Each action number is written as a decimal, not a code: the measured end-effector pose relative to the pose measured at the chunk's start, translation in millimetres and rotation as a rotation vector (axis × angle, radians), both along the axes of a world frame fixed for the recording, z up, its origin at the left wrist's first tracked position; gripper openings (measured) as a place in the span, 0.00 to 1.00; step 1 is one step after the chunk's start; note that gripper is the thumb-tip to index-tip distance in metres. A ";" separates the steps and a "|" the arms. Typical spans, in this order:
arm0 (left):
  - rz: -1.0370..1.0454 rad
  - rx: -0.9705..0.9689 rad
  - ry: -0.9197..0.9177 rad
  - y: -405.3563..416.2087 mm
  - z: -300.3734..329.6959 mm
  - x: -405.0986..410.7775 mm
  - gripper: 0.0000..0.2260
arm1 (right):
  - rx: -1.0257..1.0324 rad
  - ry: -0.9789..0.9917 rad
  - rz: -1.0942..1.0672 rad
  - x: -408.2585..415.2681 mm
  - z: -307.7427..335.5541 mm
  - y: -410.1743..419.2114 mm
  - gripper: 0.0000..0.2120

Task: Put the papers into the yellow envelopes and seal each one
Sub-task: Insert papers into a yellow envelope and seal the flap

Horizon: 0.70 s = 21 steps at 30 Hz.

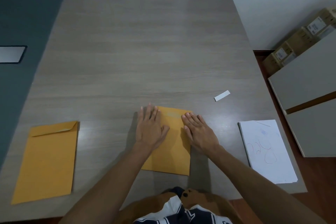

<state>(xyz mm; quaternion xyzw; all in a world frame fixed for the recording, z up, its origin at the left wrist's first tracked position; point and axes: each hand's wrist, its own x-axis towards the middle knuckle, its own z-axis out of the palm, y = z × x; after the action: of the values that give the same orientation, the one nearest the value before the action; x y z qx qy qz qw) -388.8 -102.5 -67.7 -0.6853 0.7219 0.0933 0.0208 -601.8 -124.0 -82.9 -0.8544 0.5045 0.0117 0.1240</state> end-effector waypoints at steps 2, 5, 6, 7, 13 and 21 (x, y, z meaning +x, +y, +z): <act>-0.121 -0.022 0.035 0.7 -1.7 -16.0 0.31 | -0.017 0.017 0.017 -1.8 -0.4 -1.0 0.26; -0.189 0.023 0.051 8.3 -9.5 -28.2 0.29 | -0.033 0.047 0.017 -2.4 0.5 -2.4 0.24; -0.170 0.037 0.039 10.2 -12.7 -27.2 0.29 | -0.032 0.059 0.014 -2.0 0.5 -2.2 0.24; -0.150 0.047 0.023 10.5 -15.1 -24.4 0.29 | -0.031 0.072 0.005 -0.8 1.6 -2.0 0.24; -0.105 0.068 -0.014 11.0 -14.3 9.9 0.29 | -0.007 0.116 0.003 -0.1 8.3 -6.0 0.25; -0.058 0.109 -0.060 12.0 -4.1 34.2 0.33 | -0.030 0.140 0.027 -2.5 9.3 -8.4 0.28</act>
<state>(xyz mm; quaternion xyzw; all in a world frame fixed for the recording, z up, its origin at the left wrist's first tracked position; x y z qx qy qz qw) -354.6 -90.5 -71.8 -0.6643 0.7345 0.1111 0.0825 -604.3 -132.4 -73.6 -0.8599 0.5006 0.0654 0.0753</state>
